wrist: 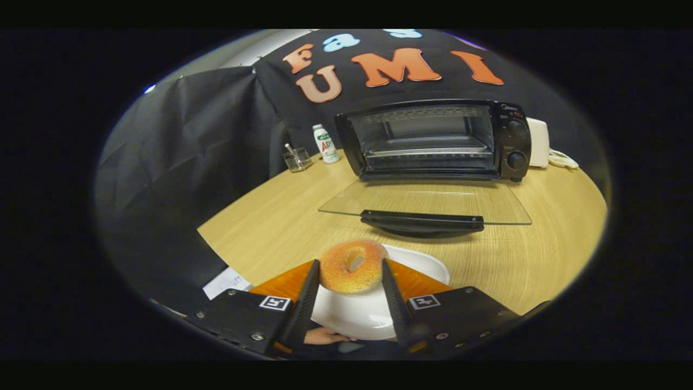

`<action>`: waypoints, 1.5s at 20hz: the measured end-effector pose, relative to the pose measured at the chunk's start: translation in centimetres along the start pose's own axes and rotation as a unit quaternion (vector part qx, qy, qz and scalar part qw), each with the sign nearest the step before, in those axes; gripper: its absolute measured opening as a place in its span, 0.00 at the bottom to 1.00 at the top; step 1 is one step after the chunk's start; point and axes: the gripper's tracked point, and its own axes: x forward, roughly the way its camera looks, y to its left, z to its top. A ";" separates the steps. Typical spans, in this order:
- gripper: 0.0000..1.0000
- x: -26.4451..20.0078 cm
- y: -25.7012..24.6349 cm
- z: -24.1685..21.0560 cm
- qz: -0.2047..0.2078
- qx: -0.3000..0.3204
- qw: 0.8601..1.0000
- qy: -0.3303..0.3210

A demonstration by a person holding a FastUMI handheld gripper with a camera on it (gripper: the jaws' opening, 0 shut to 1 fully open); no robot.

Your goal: Open the toaster oven, put the food inside, and close the toaster oven door.

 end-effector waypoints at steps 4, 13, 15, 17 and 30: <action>0.58 0.2 0.5 4.5 0.037 0.120 0.990 -0.057; 0.47 3.9 -2.4 13.7 0.062 0.272 0.949 -0.149; 0.47 5.3 -3.7 15.5 0.055 0.294 0.941 -0.161; 0.47 6.8 -5.0 17.2 0.045 0.301 0.937 -0.171; 0.49 12.2 -13.0 21.2 -0.159 0.099 0.963 -0.193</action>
